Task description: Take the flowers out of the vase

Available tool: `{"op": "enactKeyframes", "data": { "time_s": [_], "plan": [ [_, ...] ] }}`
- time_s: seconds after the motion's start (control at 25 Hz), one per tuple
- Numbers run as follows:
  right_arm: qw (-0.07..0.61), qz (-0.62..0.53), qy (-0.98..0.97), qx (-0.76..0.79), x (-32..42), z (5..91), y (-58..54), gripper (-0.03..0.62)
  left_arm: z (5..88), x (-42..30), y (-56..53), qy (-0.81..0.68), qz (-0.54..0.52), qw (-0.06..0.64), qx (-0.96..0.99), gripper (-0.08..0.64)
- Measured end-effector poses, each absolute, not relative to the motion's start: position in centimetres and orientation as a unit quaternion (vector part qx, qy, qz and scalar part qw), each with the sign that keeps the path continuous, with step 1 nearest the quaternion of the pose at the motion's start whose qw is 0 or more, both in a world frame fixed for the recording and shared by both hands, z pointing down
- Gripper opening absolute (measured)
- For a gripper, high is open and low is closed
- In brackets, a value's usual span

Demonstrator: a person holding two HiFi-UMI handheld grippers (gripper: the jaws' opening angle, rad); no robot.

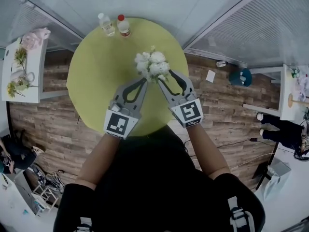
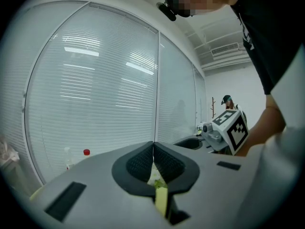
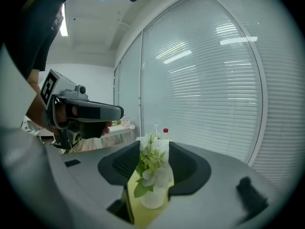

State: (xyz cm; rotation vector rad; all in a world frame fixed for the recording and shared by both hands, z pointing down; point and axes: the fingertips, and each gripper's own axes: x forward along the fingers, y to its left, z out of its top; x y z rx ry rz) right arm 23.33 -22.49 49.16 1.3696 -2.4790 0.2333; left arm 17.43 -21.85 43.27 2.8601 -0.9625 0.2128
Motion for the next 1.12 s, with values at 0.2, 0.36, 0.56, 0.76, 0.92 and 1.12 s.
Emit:
{"op": "enactKeyframes", "data": {
  "time_s": [0.2, 0.36, 0.56, 0.76, 0.92, 1.12],
  "plan": [
    [0.158, 0.087, -0.871, 0.457, 22.7, 50.7, -22.8, 0.186, 43.9, 17.2, -22.4, -0.331, 0.072, 0.065, 0.938, 0.014],
    [0.141, 0.061, -0.869, 0.47, 22.7, 49.8, -23.5, 0.116, 44.3, 16.9, -22.6, -0.341, 0.077, 0.069, 0.934, 0.014],
    [0.129, 0.049, -0.871, 0.471, 22.7, 49.4, -23.8, 0.035, 44.4, 16.6, -22.5, -0.353, 0.079, 0.071, 0.929, 0.014],
    [0.114, 0.047, -0.877, 0.465, 22.6, 48.4, -24.0, 0.029, 44.1, 16.2, -21.9, -0.364, 0.082, 0.067, 0.925, 0.014],
    [0.111, 0.047, -0.883, 0.454, 22.6, 47.4, -23.4, 0.028, 43.4, 15.8, -21.3, -0.375, 0.082, 0.058, 0.922, 0.014],
    [0.098, 0.031, -0.891, 0.443, 22.5, 45.2, -22.9, 0.026, 41.9, 15.2, -20.5, -0.395, 0.075, 0.044, 0.915, 0.014]
  ]
}}
